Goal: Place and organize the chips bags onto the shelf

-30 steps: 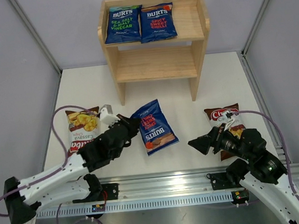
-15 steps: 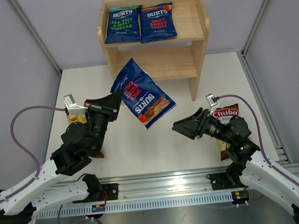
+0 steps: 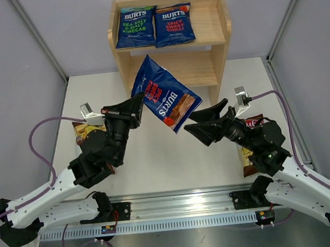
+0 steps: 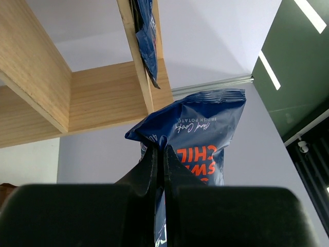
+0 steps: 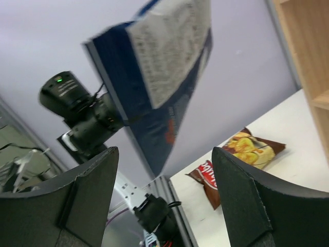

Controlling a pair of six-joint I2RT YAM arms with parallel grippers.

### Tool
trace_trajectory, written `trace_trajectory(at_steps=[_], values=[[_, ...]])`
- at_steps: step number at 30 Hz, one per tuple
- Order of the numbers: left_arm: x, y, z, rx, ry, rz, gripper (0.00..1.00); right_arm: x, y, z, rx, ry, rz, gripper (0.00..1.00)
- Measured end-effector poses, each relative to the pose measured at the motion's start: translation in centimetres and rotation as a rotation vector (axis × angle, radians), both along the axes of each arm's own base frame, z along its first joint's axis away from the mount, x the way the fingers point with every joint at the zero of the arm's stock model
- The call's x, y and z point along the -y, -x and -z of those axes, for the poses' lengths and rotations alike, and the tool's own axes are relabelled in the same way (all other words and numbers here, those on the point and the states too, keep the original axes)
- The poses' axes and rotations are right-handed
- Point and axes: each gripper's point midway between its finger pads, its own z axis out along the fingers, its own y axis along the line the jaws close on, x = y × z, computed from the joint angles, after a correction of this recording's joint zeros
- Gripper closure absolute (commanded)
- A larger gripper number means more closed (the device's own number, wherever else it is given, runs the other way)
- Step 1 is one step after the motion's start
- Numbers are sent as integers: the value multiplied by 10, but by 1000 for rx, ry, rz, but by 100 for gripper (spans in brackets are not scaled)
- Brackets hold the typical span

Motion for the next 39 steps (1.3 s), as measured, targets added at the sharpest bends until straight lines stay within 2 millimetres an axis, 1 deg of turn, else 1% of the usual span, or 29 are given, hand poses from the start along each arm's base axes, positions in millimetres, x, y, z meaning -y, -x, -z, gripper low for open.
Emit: trace_trajectory(at_steps=[3, 6, 9, 12, 18, 23, 28, 31, 32, 35, 37, 39], values=[[1, 2, -2, -9, 36, 6, 100, -1, -15, 3, 3, 24, 65, 21], [2, 3, -1, -19, 55, 6, 100, -4, -23, 4, 10, 41, 92, 25], [5, 4, 2, -31, 62, 3, 100, -9, -28, 1, 20, 57, 97, 27], [8, 5, 6, -43, 55, 0, 100, -12, -27, -1, 33, 63, 95, 28], [12, 5, 9, -54, 56, 0, 100, -15, -30, 0, 37, 73, 100, 39], [14, 6, 10, -59, 68, 6, 100, -12, -36, -1, 22, 62, 137, 50], [14, 6, 10, -64, 80, 9, 100, -8, -42, -3, 6, 48, 170, 56], [15, 6, 15, -71, 75, 7, 100, -6, -44, -3, -4, 41, 187, 61], [15, 6, 17, -73, 76, 7, 100, -6, -46, -3, -9, 38, 194, 64], [14, 7, 19, -76, 75, 7, 100, -5, -47, -4, -17, 33, 202, 80], [13, 7, 19, -76, 77, 8, 100, -5, -47, -3, -23, 30, 200, 83], [13, 8, 19, -76, 77, 9, 100, -6, -48, -2, -28, 31, 197, 85]])
